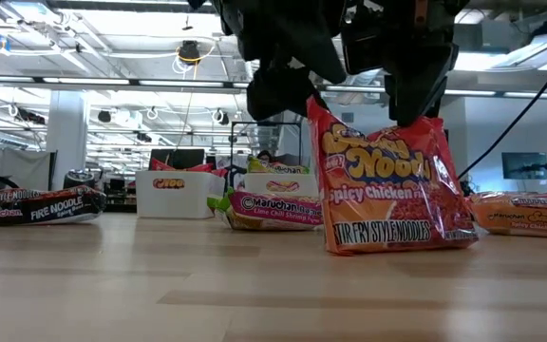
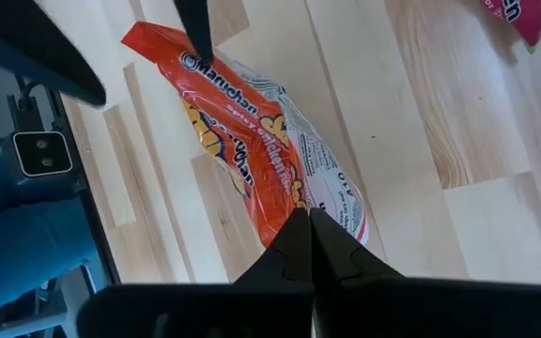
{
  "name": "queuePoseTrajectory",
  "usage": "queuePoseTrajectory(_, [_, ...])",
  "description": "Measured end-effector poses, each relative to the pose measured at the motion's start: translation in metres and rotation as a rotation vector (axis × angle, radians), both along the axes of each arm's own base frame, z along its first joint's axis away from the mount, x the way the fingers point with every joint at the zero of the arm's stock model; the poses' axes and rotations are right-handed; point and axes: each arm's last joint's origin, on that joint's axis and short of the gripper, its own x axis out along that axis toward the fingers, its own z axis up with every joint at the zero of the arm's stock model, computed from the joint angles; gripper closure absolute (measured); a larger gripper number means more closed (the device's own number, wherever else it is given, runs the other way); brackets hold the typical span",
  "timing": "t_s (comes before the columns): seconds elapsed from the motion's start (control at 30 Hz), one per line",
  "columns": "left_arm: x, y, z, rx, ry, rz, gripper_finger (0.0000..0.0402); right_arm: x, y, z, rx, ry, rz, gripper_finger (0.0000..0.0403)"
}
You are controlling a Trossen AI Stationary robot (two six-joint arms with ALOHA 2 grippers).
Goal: Sort Maruchan noodles
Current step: Put the bottom orange noodle pack into the left white bin
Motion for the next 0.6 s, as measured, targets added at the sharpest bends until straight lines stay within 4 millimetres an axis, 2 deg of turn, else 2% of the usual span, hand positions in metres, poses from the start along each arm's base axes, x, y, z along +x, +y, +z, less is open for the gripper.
queuePoseTrajectory(0.43, [-0.003,0.001,-0.010,-0.020,0.022,0.045,0.0198,0.000,-0.001,0.000,-0.006,0.006,-0.032,0.0399])
queuePoseTrajectory(0.6, [-0.008,0.002,-0.014,-0.006,0.087,0.034,0.0198,0.000,0.001,0.000,-0.002,0.007,-0.036,0.0399])
